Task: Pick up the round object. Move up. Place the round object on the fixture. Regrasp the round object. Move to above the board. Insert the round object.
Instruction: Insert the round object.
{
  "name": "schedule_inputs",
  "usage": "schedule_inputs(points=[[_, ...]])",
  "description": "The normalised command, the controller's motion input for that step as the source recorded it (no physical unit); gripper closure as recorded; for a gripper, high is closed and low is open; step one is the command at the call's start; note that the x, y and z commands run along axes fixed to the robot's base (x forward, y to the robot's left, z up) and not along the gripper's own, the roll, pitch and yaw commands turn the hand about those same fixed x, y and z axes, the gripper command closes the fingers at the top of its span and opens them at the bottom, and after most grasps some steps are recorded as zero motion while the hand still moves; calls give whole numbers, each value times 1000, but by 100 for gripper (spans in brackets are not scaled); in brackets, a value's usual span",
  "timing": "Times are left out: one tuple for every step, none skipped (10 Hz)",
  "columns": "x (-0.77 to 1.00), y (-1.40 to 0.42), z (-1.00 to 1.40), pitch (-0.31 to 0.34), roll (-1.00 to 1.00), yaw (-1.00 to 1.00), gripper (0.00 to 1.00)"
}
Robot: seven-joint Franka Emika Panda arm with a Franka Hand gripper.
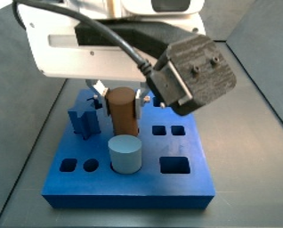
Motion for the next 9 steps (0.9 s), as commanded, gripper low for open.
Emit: schedule_inputs(points=[[57, -180, -863, -286, 209, 0, 100], [49, -203, -854, -326, 246, 0, 100], [31, -240, -700, -260, 537, 0, 100], [149, -234, -871, -9, 463, 0, 100], [309, -226, -946, 129, 263, 0, 100], [234, -114, -903, 309, 31, -54, 100], [266, -129, -797, 429, 0, -80, 100], [17, 0, -811, 394, -31, -17, 100], [0, -86, 0, 0, 157, 0, 100]])
